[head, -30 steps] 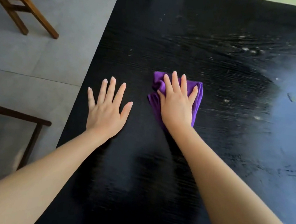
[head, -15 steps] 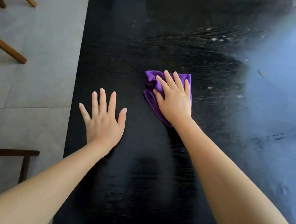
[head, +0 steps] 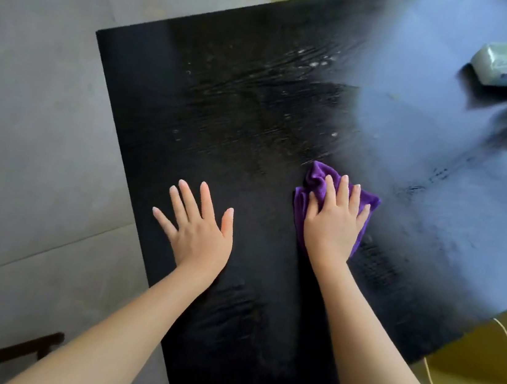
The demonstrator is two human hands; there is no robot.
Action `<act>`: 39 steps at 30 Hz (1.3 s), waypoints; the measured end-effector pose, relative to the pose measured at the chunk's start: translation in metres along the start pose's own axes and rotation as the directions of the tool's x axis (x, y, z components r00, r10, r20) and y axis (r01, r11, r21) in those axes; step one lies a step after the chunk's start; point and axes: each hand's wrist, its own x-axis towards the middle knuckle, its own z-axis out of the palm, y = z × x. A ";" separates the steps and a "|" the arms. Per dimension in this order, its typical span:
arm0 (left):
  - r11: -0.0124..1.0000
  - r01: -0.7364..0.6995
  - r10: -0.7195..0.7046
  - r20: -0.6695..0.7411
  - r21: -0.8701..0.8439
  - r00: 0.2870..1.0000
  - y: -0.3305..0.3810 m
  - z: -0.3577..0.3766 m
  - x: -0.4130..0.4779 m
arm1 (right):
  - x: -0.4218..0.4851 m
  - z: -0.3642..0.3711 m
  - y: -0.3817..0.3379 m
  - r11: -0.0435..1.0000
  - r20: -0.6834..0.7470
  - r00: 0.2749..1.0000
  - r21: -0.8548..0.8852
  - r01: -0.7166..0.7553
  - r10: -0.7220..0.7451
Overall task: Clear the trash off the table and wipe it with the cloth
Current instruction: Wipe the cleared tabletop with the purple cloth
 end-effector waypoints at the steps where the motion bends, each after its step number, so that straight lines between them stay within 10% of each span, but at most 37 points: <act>1: 0.999 -0.045 0.045 0.009 0.017 0.999 -0.006 -0.002 0.001 | 0.002 0.001 0.000 1.000 0.003 1.000 -0.007 0.009 -0.009; 8: 0.965 -0.261 0.261 -0.034 0.007 0.965 -0.037 -0.018 0.053 | 0.058 0.000 -0.006 0.995 0.030 0.994 0.000 0.103 -0.103; 25: 0.951 -0.284 0.299 -0.132 0.119 0.945 -0.042 -0.013 0.086 | 0.213 0.008 -0.035 0.978 -0.074 0.983 0.117 0.175 -0.167; 39: 0.944 -0.324 0.329 -0.086 0.070 0.940 -0.055 0.006 -0.018 | 0.019 0.028 -0.111 0.693 0.156 0.678 0.247 0.677 -0.718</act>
